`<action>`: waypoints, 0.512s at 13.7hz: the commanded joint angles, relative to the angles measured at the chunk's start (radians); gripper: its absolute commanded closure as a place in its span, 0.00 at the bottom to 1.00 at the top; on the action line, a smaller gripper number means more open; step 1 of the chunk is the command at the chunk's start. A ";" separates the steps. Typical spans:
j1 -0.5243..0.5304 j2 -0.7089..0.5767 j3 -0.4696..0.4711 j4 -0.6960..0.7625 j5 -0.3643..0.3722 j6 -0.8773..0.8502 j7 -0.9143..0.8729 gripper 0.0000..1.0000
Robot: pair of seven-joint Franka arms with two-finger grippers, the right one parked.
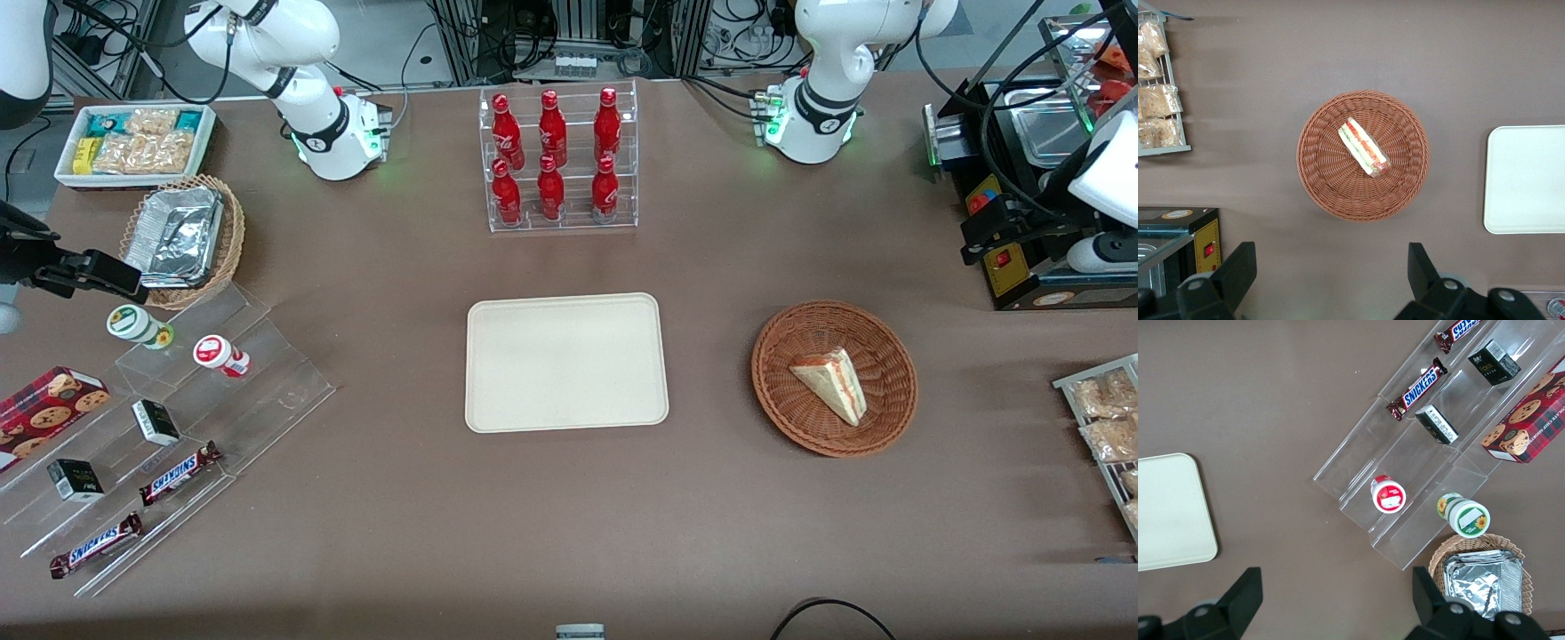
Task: Place sandwich from basket to tray
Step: 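Move the left gripper over the wrapped sandwich in the wicker basket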
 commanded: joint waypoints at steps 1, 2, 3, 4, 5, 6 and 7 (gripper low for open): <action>0.003 0.007 0.003 0.022 -0.003 -0.025 -0.002 0.00; 0.005 0.011 0.004 0.016 -0.013 -0.025 -0.002 0.00; 0.002 0.017 0.004 0.011 -0.011 -0.023 -0.002 0.00; -0.001 0.034 0.004 0.005 -0.010 -0.022 -0.002 0.00; -0.006 0.054 0.004 0.002 -0.008 -0.020 -0.002 0.00; -0.010 0.073 0.003 -0.016 -0.007 -0.010 -0.004 0.00; -0.012 0.082 0.001 -0.030 -0.005 0.012 -0.004 0.00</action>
